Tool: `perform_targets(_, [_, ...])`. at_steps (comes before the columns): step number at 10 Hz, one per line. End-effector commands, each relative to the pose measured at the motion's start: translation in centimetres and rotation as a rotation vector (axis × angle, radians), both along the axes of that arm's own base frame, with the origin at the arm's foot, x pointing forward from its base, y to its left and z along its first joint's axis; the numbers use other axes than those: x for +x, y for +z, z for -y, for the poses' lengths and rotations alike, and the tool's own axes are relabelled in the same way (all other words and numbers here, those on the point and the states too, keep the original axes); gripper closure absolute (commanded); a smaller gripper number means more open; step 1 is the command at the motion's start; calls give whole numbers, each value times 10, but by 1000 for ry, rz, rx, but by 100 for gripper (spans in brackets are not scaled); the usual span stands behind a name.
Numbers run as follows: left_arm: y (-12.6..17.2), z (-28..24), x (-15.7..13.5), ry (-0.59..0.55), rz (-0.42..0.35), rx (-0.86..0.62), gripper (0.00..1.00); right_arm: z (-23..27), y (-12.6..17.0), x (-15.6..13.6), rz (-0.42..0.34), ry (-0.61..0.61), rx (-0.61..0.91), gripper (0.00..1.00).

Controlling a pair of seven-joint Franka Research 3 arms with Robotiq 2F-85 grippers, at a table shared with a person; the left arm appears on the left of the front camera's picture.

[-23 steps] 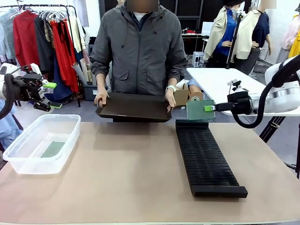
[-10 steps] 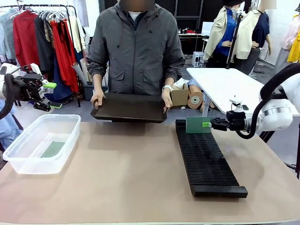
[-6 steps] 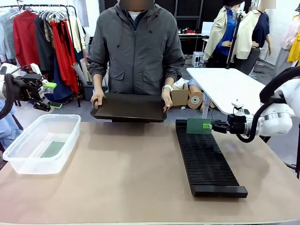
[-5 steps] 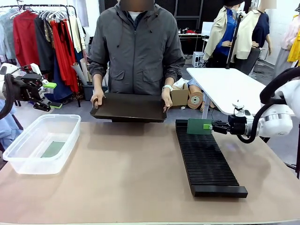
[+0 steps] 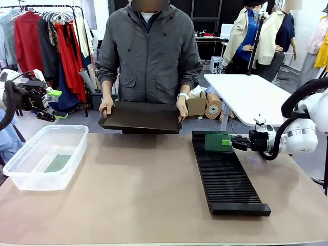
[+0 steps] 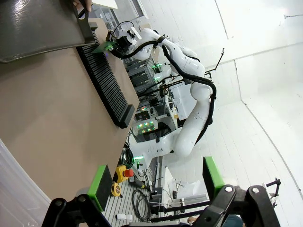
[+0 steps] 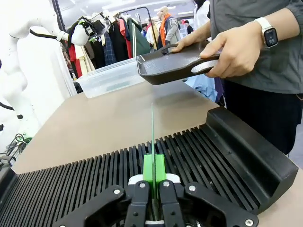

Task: Sort PCBs into racks and boxes based on the side picked up.
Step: If the short side of the Blank PCB is picked up, insert it into the PCB Rack ; if the long side is picked up, place it in the Organizing box.

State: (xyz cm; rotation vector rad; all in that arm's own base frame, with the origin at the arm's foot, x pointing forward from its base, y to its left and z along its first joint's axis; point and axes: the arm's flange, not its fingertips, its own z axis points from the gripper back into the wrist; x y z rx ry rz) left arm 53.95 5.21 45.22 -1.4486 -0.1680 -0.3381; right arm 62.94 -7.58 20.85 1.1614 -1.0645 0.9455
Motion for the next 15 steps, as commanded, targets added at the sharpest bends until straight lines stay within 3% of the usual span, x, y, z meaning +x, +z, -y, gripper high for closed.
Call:
perform_targets(1, [2, 0, -1, 1, -3, 8, 0, -3, 0, 8, 20, -10, -18, 100])
perform_targets(2, [2, 0, -1, 1, -3, 8, 0, -4, 0, 8, -7, -6, -20, 100])
perform_targets(15, [2, 0, -1, 1, -3, 8, 0, 0, 0, 2, 3, 1, -1, 100])
